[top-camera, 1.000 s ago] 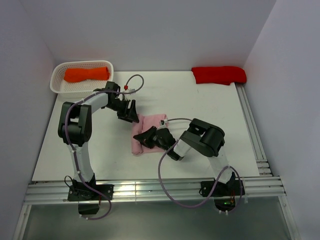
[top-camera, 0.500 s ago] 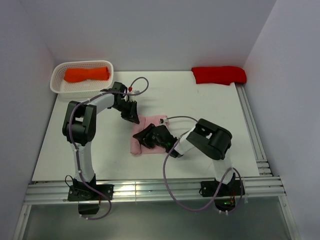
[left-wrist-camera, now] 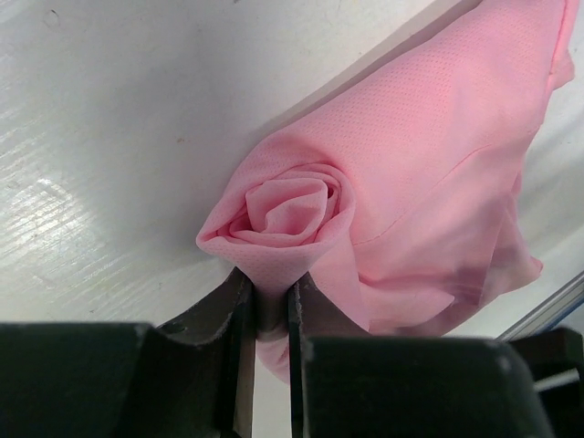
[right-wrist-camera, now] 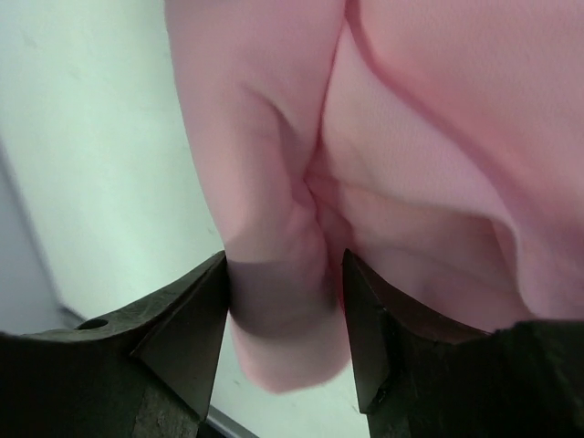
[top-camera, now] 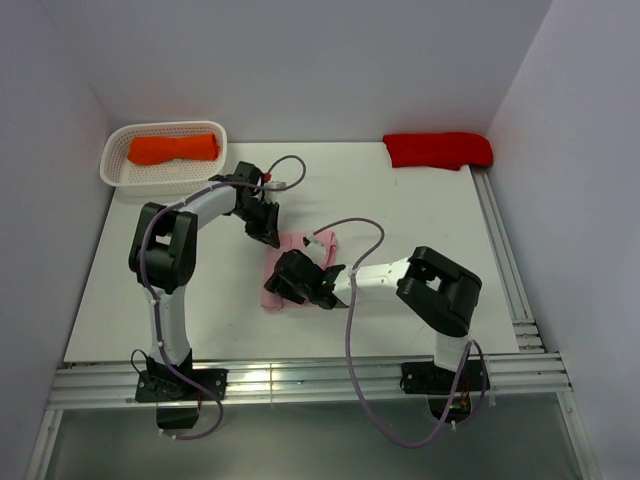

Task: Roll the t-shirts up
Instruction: Roll the tshirt

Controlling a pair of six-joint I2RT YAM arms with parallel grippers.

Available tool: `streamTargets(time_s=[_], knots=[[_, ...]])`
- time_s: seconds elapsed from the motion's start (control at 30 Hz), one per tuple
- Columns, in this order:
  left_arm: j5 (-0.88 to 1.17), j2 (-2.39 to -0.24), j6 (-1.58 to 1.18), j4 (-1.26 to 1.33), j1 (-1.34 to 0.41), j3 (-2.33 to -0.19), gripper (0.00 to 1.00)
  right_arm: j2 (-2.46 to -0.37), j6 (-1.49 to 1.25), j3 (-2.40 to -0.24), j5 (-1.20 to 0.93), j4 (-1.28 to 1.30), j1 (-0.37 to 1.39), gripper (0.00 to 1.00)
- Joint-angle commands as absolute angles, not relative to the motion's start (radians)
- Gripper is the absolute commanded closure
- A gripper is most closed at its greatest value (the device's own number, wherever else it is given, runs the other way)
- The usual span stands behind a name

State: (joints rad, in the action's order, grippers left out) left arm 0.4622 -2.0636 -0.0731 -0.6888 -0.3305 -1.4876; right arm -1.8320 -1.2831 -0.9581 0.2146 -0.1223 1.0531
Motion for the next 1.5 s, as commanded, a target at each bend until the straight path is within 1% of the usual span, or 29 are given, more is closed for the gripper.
streamTargets(time_s=[0.0, 0.1, 0.37, 0.47, 0.7, 0.87, 1.07, 1.1, 1.13, 1.23, 1.3, 1.33, 1.4, 1.43, 1.47], knots=[[0.302, -2.086, -0.06, -0.676, -0.342, -1.486, 0.93, -1.767, -1.206, -1.052, 0.308, 0.159, 1.095, 0.41], [0.278, -2.088, -0.064, -0.675, -0.351, -1.486, 0.93, -1.758, -1.172, -1.141, 0.377, 0.291, 1.117, 0.41], [0.238, -2.092, -0.067, -0.686, -0.368, -1.499, 0.94, -1.818, -1.066, -1.371, 0.514, 0.477, 1.129, 0.42], [0.229, -2.092, -0.067, -0.692, -0.37, -1.503, 0.94, -1.922, -1.022, -1.536, 0.575, 0.576, 1.127, 0.43], [0.222, -2.095, -0.069, -0.704, -0.373, -1.514, 0.94, -2.129, -0.94, -1.785, 0.644, 0.668, 1.12, 0.44], [0.227, -2.102, -0.068, -0.707, -0.373, -1.522, 0.94, -2.209, -0.943, -1.83, 0.667, 0.704, 1.114, 0.44], [0.227, -2.108, -0.071, -0.707, -0.376, -1.529, 0.91, -2.23, -0.992, -1.818, 0.663, 0.785, 1.12, 0.44], [0.23, -2.109, -0.072, -0.707, -0.376, -1.529, 0.9, -2.232, -1.005, -1.816, 0.657, 0.796, 1.121, 0.44], [0.235, -2.109, -0.072, -0.709, -0.377, -1.532, 0.86, -2.233, -1.011, -1.813, 0.655, 0.804, 1.121, 0.45], [0.238, -2.106, -0.075, -0.706, -0.377, -1.535, 0.8, -2.244, -1.032, -1.807, 0.64, 0.839, 1.126, 0.44], [0.241, -2.106, -0.075, -0.709, -0.377, -1.539, 0.78, -2.255, -1.042, -1.802, 0.634, 0.856, 1.131, 0.44], [0.242, -2.108, -0.075, -0.709, -0.377, -1.54, 0.75, -2.258, -1.043, -1.799, 0.624, 0.857, 1.132, 0.44], [0.242, -2.108, -0.074, -0.712, -0.377, -1.543, 0.74, -2.273, -1.055, -1.804, 0.627, 0.879, 1.137, 0.44], [0.244, -2.109, -0.074, -0.712, -0.377, -1.545, 0.71, -2.281, -1.06, -1.809, 0.63, 0.891, 1.14, 0.44], [0.245, -2.109, -0.072, -0.712, -0.377, -1.545, 0.7, -2.293, -1.061, -1.824, 0.637, 0.913, 1.143, 0.44]])
